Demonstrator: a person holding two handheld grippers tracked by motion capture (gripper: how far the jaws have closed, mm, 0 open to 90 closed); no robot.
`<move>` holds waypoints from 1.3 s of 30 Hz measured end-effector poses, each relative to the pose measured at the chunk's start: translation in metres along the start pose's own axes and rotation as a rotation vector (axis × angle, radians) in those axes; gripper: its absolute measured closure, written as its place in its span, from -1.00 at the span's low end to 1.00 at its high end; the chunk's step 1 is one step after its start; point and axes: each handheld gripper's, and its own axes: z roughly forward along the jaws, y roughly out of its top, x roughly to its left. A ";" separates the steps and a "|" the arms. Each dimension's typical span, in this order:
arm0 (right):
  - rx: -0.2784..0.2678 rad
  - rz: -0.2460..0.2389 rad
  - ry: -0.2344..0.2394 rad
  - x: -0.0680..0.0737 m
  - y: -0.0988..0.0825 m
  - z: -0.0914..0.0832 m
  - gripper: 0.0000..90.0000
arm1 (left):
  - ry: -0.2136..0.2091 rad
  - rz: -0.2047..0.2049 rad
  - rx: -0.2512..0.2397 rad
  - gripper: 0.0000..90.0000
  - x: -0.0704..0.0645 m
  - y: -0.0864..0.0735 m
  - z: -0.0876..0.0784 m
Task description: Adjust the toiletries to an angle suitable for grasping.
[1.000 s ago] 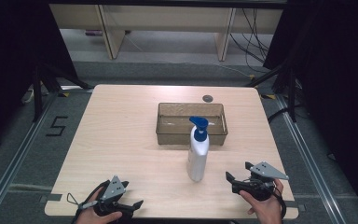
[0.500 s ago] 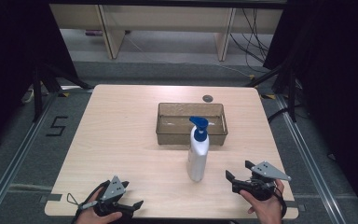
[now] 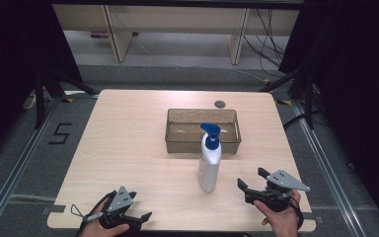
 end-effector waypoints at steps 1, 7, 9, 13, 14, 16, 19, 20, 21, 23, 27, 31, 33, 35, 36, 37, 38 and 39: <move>-0.001 -0.006 -0.003 0.000 0.000 0.000 -0.66 | -0.002 0.000 0.001 -0.67 0.000 0.000 0.000; -0.009 0.015 0.021 0.005 0.008 -0.004 -0.65 | 0.003 -0.003 0.000 -0.67 0.000 0.000 0.000; -0.020 0.000 0.017 0.006 0.011 -0.006 -0.65 | -0.002 -0.001 0.002 -0.67 0.000 0.000 0.000; -0.030 0.033 0.043 0.012 0.016 -0.009 -0.65 | 0.003 -0.016 -0.005 -0.67 -0.001 0.000 0.001; -0.041 0.017 0.043 0.011 0.017 -0.009 -0.65 | 0.002 -0.013 -0.007 -0.67 -0.001 0.000 0.001; -0.040 0.010 0.050 0.013 0.019 -0.011 -0.65 | 0.006 0.002 0.003 -0.67 0.000 0.000 0.000; -0.050 0.036 0.064 0.018 0.023 -0.013 -0.65 | 0.004 -0.023 -0.007 -0.67 -0.001 0.000 0.001; -0.061 0.007 0.056 0.017 0.024 -0.013 -0.65 | 0.010 -0.004 0.012 -0.67 0.001 0.000 0.000; -0.063 0.024 0.070 0.019 0.026 -0.014 -0.65 | 0.010 0.001 0.022 -0.67 0.002 0.000 0.000; -0.070 0.008 0.072 0.020 0.029 -0.015 -0.64 | 0.012 -0.006 0.008 -0.67 0.001 0.000 0.001; -0.089 0.008 0.092 0.024 0.035 -0.017 -0.63 | 0.007 -0.023 -0.008 -0.67 -0.001 -0.001 0.001; -0.105 -0.009 0.094 0.027 0.041 -0.020 -0.62 | 0.018 -0.004 0.006 -0.67 0.001 0.000 0.000; -0.112 -0.019 0.096 0.030 0.047 -0.023 -0.61 | 0.006 -0.021 -0.008 -0.67 -0.001 0.000 0.001; -0.119 -0.011 0.110 0.032 0.051 -0.024 -0.59 | 0.008 -0.022 -0.008 -0.67 0.000 0.000 0.001; -0.119 -0.011 0.110 0.032 0.051 -0.024 -0.59 | 0.019 -0.006 0.005 -0.67 0.001 0.000 0.000; -0.130 -0.019 0.110 0.032 0.052 -0.024 -0.59 | 0.019 -0.003 0.006 -0.67 0.001 0.000 0.000; -0.141 -0.044 0.106 0.032 0.055 -0.023 -0.58 | 0.015 -0.008 0.002 -0.67 0.001 0.000 0.000; -0.136 -0.036 0.116 0.033 0.056 -0.024 -0.57 | 0.008 -0.023 -0.010 -0.67 -0.001 0.000 0.001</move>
